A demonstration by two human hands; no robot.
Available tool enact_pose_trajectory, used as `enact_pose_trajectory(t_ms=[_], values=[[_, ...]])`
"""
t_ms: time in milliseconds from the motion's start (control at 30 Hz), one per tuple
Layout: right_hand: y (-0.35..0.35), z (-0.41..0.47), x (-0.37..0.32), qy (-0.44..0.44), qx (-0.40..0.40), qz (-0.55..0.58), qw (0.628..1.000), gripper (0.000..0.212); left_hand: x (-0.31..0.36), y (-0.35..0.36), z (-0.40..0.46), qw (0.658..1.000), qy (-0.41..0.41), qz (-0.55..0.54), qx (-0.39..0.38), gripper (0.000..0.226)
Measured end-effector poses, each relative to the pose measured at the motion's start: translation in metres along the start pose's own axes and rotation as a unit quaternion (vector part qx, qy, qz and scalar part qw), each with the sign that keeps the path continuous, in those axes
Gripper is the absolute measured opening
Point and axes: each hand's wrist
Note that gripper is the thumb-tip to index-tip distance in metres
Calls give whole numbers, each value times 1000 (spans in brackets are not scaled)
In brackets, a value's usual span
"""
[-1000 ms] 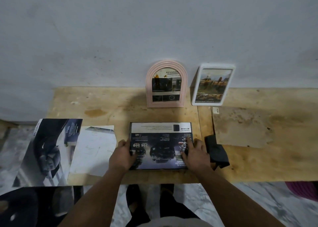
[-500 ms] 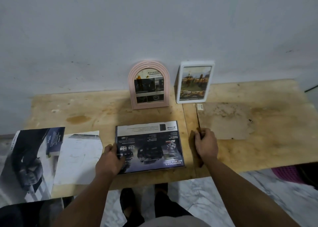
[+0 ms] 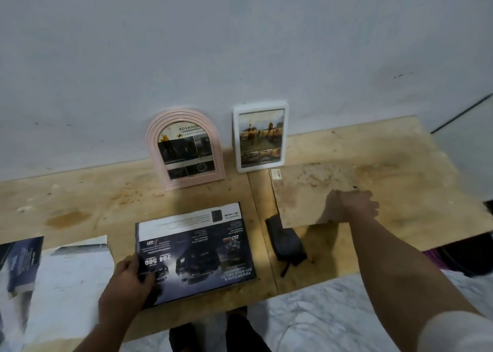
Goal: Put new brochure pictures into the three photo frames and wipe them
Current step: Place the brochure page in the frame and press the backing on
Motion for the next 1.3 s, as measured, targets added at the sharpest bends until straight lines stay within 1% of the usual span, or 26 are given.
enact_pose_trajectory(t_ms=[33,67,133,200,300,367,500,533,567,633,667,733,833,933,1000,1133,1300], values=[[-2,7,-2,13,-5,10,1000,73,-1,1,-1,1000,0,1,8,53],[-4,15,-3,13,-29,15,999,84,-2,2,0,1000,3,6,11,54],[-13,26,0,5,-99,12,995,99,-4,5,0,1000,3,21,14,56],[-15,32,1,12,-123,26,992,102,-3,8,-1,999,-4,29,20,55],[-17,33,5,7,-147,71,987,98,3,8,-3,999,-1,34,25,55],[-23,34,9,10,-149,107,983,97,4,7,-3,999,-5,32,26,57],[-37,41,28,17,-151,145,978,101,3,6,0,999,-24,26,12,56],[-40,41,32,13,-147,169,975,97,2,7,2,999,-25,20,5,56],[-44,40,37,4,-140,194,971,87,1,7,4,1000,-29,12,-3,55],[-52,38,46,-16,-130,259,957,54,0,7,8,999,-31,-7,-24,54],[-55,37,52,-14,-135,305,943,45,0,7,9,999,-27,-13,-36,55],[-60,29,62,-12,-152,374,915,44,0,6,10,998,-23,-16,-59,58],[-64,6,65,-38,-162,395,903,46,1,-1,7,996,-22,-25,-83,61],[-57,-32,59,-72,-195,411,888,47,3,-11,0,995,-12,-40,-90,62],[-45,-64,52,-86,-220,411,881,48,2,-17,-4,995,-7,-47,-92,60],[-15,-127,34,-105,-242,396,880,45,-2,-22,-5,992,-8,-74,-99,48],[18,-194,25,-152,-272,368,876,42,-7,-23,-1,989,-13,-96,-114,47]])
Point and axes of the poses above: each hand's wrist, its own z-axis towards the middle knuckle, its own y-axis out of the palm, x = y × z, and after that the axes turned 8 degrees about -y, right-handed
